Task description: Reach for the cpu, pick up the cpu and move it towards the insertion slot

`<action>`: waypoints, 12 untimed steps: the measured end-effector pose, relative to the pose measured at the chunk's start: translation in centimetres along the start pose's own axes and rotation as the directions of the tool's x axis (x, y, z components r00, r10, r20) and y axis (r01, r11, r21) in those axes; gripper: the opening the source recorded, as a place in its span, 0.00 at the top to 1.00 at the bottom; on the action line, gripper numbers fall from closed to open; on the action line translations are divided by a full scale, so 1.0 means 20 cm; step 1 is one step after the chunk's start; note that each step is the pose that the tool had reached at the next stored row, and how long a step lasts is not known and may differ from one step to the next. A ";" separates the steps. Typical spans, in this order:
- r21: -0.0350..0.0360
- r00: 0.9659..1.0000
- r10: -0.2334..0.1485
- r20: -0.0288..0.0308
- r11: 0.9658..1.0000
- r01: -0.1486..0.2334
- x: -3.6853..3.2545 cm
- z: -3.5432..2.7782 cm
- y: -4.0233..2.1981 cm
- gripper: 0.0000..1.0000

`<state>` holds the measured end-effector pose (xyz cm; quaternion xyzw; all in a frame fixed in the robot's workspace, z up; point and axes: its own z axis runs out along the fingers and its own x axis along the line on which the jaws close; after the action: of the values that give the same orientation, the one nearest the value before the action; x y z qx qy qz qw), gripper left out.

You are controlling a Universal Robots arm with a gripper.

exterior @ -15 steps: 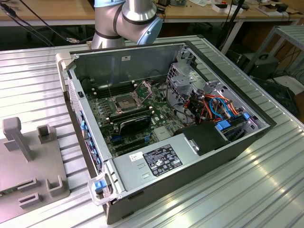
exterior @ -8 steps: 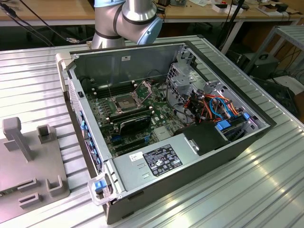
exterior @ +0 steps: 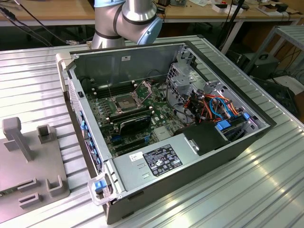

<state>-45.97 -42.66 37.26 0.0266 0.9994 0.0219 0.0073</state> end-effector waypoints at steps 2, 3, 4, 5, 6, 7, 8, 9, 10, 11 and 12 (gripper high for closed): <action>0.000 1.000 -0.002 -0.003 1.000 0.002 0.001 0.021 -0.009 0.40; 0.000 1.000 -0.002 -0.005 1.000 0.002 0.001 0.031 -0.011 0.40; 0.000 1.000 -0.002 -0.006 1.000 0.002 0.001 0.037 -0.012 0.40; 0.000 1.000 -0.002 -0.009 1.000 0.002 0.001 0.043 -0.012 0.40; 0.000 1.000 -0.003 -0.011 1.000 0.003 0.001 0.049 -0.013 0.40; 0.001 1.000 -0.003 -0.013 1.000 0.003 0.001 0.059 -0.014 0.40; 0.001 1.000 -0.003 -0.014 1.000 0.003 0.001 0.063 -0.014 0.40; 0.001 1.000 -0.003 -0.014 1.000 0.003 0.001 0.065 -0.016 0.40; 0.001 1.000 -0.003 -0.014 1.000 0.003 0.001 0.067 -0.017 0.40; 0.001 1.000 -0.003 -0.014 1.000 0.003 0.001 0.069 -0.017 0.40; 0.001 1.000 -0.003 -0.014 1.000 0.003 0.001 0.070 -0.017 0.40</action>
<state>-45.99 -42.94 35.84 0.0251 0.9994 0.0218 0.0004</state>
